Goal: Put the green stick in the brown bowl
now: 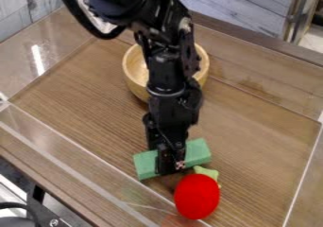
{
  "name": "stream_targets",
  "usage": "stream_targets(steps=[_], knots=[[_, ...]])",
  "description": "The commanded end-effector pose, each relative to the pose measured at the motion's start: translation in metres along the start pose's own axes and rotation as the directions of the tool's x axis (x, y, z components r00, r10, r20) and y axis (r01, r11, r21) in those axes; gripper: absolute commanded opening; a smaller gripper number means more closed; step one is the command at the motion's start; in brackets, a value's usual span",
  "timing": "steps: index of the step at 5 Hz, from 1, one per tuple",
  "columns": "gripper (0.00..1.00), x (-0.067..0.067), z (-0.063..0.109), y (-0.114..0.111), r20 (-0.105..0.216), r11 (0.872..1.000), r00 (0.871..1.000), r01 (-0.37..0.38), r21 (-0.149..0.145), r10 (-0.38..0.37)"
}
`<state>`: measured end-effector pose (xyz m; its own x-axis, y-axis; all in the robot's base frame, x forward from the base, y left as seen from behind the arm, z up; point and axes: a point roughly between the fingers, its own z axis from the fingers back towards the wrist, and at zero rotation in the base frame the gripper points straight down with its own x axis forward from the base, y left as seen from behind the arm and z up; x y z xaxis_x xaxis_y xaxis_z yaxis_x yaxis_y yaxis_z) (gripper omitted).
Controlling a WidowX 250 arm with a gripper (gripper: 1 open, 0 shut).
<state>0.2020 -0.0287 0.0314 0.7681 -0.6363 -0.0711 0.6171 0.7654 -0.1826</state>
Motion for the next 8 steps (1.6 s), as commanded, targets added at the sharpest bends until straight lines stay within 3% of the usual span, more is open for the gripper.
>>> stream_targets(steps=[1,3,5,8], knots=[[0.0,0.006,0.018,0.008,0.051,0.999,0.999,-0.017,0.04,0.015],[0.0,0.005,0.03,0.012,0.067,0.997,0.997,-0.052,0.055,0.049],[0.0,0.007,0.054,0.022,0.102,0.988,0.989,-0.117,0.098,0.106],[0.0,0.015,0.08,0.07,0.165,0.96,0.969,-0.211,0.181,0.182]])
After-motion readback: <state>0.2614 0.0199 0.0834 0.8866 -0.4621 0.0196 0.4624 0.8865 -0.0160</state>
